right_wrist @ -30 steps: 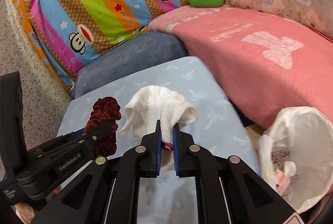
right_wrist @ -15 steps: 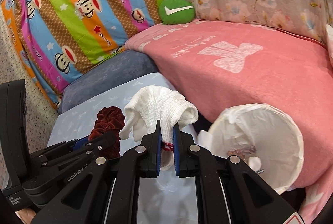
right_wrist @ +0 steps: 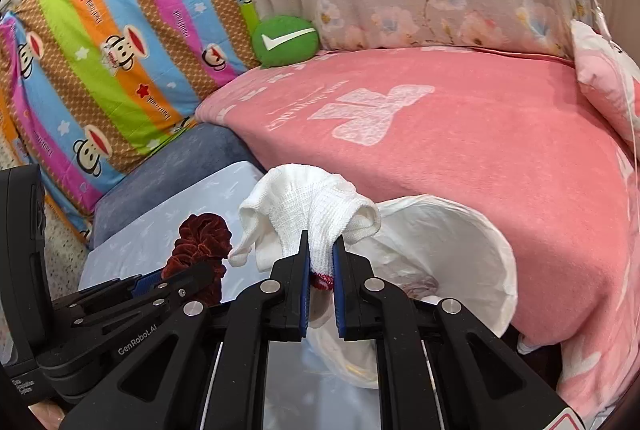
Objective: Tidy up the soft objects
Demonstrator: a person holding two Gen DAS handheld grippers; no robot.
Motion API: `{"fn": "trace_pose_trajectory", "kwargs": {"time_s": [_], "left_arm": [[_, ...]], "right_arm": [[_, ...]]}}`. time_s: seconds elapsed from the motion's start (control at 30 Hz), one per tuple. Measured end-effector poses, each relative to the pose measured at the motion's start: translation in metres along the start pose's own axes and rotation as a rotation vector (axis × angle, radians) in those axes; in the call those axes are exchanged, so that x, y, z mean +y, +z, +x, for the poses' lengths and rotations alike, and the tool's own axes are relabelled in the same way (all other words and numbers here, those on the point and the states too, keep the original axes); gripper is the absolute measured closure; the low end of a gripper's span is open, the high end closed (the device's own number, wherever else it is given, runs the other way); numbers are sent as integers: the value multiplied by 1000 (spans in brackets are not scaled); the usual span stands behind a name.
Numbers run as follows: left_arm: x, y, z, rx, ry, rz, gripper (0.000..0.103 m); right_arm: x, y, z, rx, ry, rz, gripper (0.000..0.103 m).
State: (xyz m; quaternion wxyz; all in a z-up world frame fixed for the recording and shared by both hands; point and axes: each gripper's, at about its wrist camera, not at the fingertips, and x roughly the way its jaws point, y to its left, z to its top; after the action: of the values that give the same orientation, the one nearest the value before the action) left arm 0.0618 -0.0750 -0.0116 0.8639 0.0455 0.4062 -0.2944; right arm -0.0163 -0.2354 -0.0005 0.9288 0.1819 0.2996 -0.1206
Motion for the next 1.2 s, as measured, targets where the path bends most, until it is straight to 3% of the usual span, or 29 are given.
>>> {"fn": "trace_pose_trajectory", "kwargs": {"time_s": [0.43,0.5,0.57,0.6,1.03,1.2], "left_arm": [[-48,3,24,33,-83,60,75],[-52,5,27,36,-93,60,70],[-54,7,28,30,-95,52,46],[-55,7,27,17,-94,50,44],[-44,8,26,-15,-1,51,29],[-34,7,24,-20,34,35,25]], "right_arm": [[-52,0,-9,-16,-70,54,94],[-58,0,-10,-14,-78,63,94],[-62,0,-9,-13,-83,68,93],[-64,0,-9,-13,-85,69,94],[-50,4,8,6,-56,39,87],[-41,7,9,0,-41,20,77]]}}
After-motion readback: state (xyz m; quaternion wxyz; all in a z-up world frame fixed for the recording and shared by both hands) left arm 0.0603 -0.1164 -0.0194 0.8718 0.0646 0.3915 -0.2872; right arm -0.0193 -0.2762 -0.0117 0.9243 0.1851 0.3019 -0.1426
